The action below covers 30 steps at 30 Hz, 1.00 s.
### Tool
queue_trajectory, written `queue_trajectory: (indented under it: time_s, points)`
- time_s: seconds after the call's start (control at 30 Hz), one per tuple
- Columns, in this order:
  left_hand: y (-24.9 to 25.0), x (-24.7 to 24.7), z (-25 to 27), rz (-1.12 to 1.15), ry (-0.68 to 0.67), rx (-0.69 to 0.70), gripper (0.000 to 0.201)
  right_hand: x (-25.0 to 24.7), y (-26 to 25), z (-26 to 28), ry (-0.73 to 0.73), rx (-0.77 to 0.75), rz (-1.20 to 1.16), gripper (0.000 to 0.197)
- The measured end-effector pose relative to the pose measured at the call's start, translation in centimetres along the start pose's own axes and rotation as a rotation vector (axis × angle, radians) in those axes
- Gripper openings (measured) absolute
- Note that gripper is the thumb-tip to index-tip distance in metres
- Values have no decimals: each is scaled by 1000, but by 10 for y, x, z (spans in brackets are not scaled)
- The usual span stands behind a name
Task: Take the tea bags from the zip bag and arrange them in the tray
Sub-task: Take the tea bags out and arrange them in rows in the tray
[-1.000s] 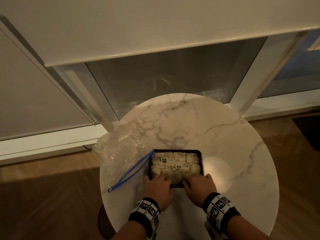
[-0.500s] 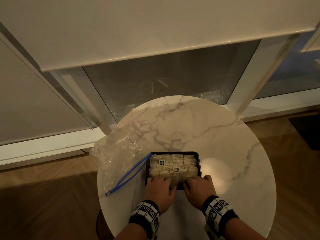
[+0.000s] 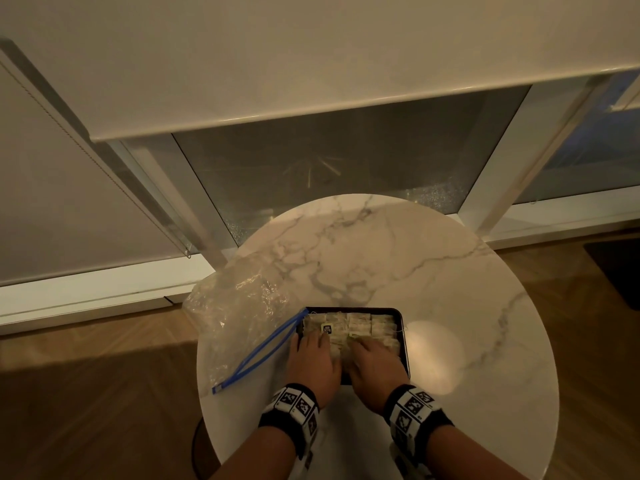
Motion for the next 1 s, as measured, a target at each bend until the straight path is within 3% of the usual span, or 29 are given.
queue_trajectory:
  time_s: [0.17,0.33,0.5,0.73,0.87,0.93,1.0]
  points:
    - [6,-10,-16,43,-3,-20,64,-3,9,-22,15,83,34,63]
    - [8,-1,-29,7,-104,-13,67,8,18,-31,-171,149,86,65]
    - [9,2,-32,10,-87,-8,68,3,23,-27,-33,184,111,64]
    - [24,9,-34,21,-24,64,66,8,34,-25,-11,194,116,66]
    - [30,25,-32,28,-93,109,76,17,42,-23,-64,181,154,70]
    - [29,31,-32,5,-114,103,72,19,44,-21,-93,172,173,81]
    - [29,32,-31,-1,-90,73,65,19,43,-21,-78,167,183,77]
Point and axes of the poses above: each hand's wrist, its own z-axis away from the middle knuckle, its own x-axis out of the palm, y = z × x, the point moved 4 cm from there along -z, towards the middle knuckle, and after that the axes turned 9 degrees about -z, right-handed, at the moved point
